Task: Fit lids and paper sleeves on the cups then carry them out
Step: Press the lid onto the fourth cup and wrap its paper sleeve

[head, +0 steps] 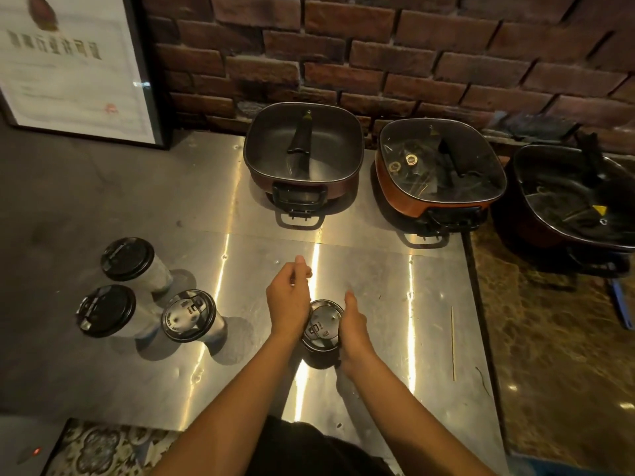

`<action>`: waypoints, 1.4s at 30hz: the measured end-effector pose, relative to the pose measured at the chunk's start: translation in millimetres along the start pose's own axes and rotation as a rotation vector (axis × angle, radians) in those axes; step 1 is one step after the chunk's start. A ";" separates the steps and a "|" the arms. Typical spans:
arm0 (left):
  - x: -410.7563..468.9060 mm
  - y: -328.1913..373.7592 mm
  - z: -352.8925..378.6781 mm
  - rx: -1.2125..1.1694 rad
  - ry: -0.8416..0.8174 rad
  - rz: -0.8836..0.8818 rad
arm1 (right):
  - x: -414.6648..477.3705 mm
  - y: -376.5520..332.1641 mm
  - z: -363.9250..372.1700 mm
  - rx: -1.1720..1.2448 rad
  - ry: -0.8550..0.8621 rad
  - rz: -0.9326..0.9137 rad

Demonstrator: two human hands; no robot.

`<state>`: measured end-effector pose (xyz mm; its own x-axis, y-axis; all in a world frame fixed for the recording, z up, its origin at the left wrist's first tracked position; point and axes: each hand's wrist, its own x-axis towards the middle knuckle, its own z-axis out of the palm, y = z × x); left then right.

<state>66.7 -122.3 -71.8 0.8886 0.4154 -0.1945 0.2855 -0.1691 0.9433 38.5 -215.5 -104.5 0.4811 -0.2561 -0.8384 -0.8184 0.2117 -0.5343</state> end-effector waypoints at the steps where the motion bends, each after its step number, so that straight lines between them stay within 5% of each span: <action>1: 3.0 1.7 -2.6 0.000 -0.006 0.042 | -4.8 4.9 -2.7 -0.056 -0.003 -0.049; 4: 6.8 6.6 -13.2 -0.034 0.019 0.084 | -16.6 17.9 -15.5 -0.409 0.031 -0.551; 8: -1.0 -1.6 -27.0 -0.111 0.061 0.003 | -18.2 3.7 -24.9 -1.169 -0.088 -1.342; 12: -13.6 -14.2 -35.7 -0.115 0.032 -0.085 | -6.5 -1.9 -13.7 -1.554 -0.158 -1.459; 17: -27.0 -28.5 -40.6 -0.080 0.009 -0.148 | -1.3 4.5 -10.4 -1.506 -0.057 -1.541; 23: -37.5 -39.2 -45.1 -0.038 -0.054 -0.198 | -6.2 -9.9 -9.9 -1.458 -0.133 -1.385; 29: -40.2 -29.3 -70.2 -0.050 -0.158 -0.245 | -26.1 -38.8 -45.5 -0.410 -0.202 -0.765; 32: -38.1 -16.1 -86.2 -0.089 -0.305 -0.346 | -55.7 -42.9 -58.5 -0.145 -0.274 -0.637; 42: -39.6 24.2 -108.7 -0.175 -0.444 -0.314 | -87.4 -42.4 -60.6 -0.016 -0.278 -0.550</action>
<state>-0.6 -45.6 -12.0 0.8472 0.0001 -0.5313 0.5300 0.0684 0.8452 12.1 -259.3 -2.0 0.8961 -0.0680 -0.4385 -0.4308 0.1038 -0.8964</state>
